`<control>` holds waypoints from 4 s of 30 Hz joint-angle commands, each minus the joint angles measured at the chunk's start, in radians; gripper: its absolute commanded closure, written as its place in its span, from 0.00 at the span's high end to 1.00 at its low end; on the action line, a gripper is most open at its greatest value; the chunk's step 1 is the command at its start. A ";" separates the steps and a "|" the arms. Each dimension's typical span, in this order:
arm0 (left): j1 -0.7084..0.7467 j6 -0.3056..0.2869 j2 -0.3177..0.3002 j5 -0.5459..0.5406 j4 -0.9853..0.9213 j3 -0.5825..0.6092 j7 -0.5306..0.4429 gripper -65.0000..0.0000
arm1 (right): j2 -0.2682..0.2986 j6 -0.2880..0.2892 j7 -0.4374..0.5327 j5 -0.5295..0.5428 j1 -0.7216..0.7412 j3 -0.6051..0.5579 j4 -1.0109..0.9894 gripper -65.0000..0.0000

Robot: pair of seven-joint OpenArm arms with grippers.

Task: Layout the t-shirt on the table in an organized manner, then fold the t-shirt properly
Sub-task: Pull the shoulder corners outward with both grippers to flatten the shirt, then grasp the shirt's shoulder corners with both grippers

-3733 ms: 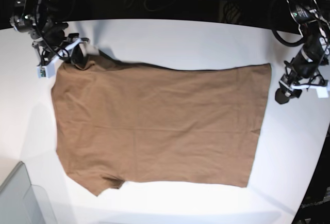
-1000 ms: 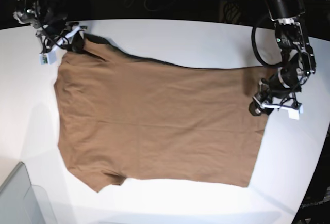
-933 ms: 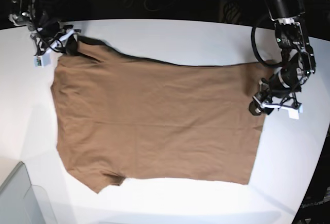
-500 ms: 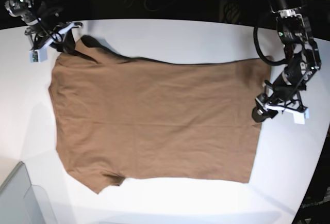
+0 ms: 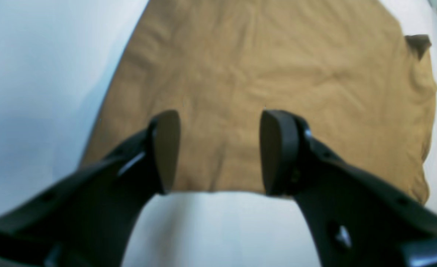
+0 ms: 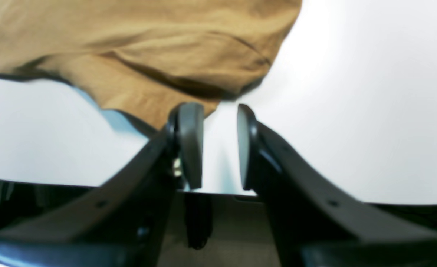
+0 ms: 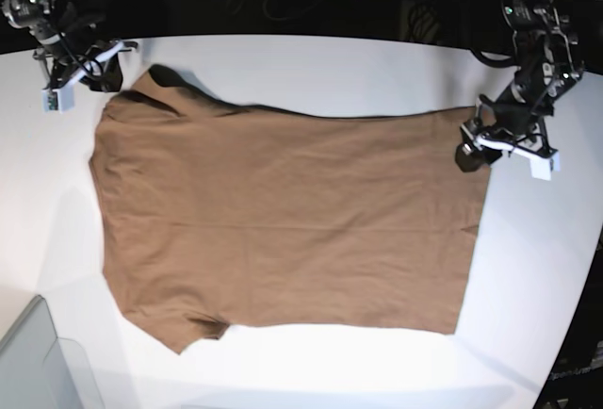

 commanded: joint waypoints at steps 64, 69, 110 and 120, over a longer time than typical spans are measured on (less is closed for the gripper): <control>0.002 -0.160 0.108 0.474 -0.143 -0.060 -0.018 0.41 | -0.017 0.000 0.018 0.011 0.022 -0.008 0.015 0.36; 0.002 -0.162 0.106 0.474 -0.143 -0.060 -0.018 0.29 | -0.018 0.000 0.018 0.011 0.022 -0.008 0.015 0.37; -0.006 -0.162 0.106 0.472 -0.141 -0.066 -0.017 0.00 | -0.043 0.002 0.028 0.011 0.171 -0.009 -0.253 0.42; 0.002 -0.162 0.106 0.464 -0.131 -0.066 -0.017 0.00 | -0.045 0.002 0.028 0.012 0.117 -0.005 -0.215 0.00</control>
